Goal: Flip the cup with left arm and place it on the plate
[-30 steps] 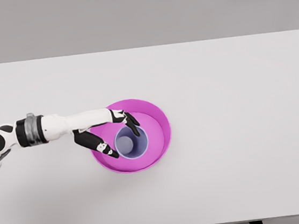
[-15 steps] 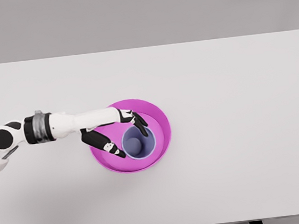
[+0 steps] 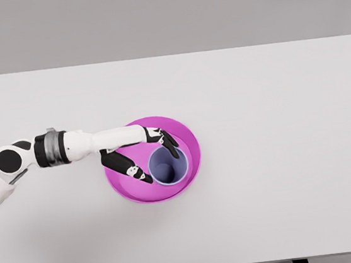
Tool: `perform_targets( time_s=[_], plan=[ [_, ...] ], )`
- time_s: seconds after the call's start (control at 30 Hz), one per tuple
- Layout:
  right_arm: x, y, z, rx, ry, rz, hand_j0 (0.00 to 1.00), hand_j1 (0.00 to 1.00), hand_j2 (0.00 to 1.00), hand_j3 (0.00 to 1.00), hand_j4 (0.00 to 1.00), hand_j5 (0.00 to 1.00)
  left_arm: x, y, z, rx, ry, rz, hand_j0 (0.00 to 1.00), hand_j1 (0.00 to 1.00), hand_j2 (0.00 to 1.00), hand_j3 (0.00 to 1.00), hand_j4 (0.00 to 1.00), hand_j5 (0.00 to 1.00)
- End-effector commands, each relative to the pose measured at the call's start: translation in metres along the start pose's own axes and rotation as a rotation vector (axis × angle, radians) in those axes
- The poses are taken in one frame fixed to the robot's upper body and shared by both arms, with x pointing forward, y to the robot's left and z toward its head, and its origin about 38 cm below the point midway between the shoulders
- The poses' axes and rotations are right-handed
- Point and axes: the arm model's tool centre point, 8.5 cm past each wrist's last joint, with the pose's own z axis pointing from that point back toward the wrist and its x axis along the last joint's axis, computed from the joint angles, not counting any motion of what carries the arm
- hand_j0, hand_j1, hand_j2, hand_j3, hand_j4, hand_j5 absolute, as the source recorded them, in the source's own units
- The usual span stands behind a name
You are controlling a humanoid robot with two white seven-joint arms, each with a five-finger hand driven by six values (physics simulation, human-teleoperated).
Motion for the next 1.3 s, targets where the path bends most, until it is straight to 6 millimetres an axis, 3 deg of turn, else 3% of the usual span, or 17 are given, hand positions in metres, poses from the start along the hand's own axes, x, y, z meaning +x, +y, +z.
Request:
perform_targets(
  time_s=[0.0, 0.4, 0.97, 1.27],
  plan=[
    [0.000, 0.000, 0.000, 0.000, 0.000, 0.000, 1.00, 1.00, 1.00, 1.00, 1.00, 1.00, -0.005, 0.002, 0.003, 0.012, 0.014, 0.012, 0.67, 0.67, 0.67, 0.67, 0.67, 0.67],
    [0.000, 0.000, 0.000, 0.000, 0.000, 0.000, 1.00, 1.00, 1.00, 1.00, 1.00, 1.00, -0.009, 0.003, 0.001, 0.016, 0.021, 0.015, 0.71, 0.71, 0.71, 0.71, 0.71, 0.71],
    [0.000, 0.000, 0.000, 0.000, 0.000, 0.000, 1.00, 1.00, 1.00, 1.00, 1.00, 1.00, -0.013, 0.007, 0.002, 0.017, 0.038, 0.002, 0.86, 0.86, 0.86, 0.86, 0.86, 0.86],
    [-0.001, 0.000, 0.000, 0.000, 0.001, 0.000, 1.00, 1.00, 1.00, 1.00, 1.00, 1.00, -0.005, 0.025, 0.005, 0.046, 0.029, -0.032, 0.88, 0.88, 0.88, 0.88, 0.88, 0.88]
  ],
)
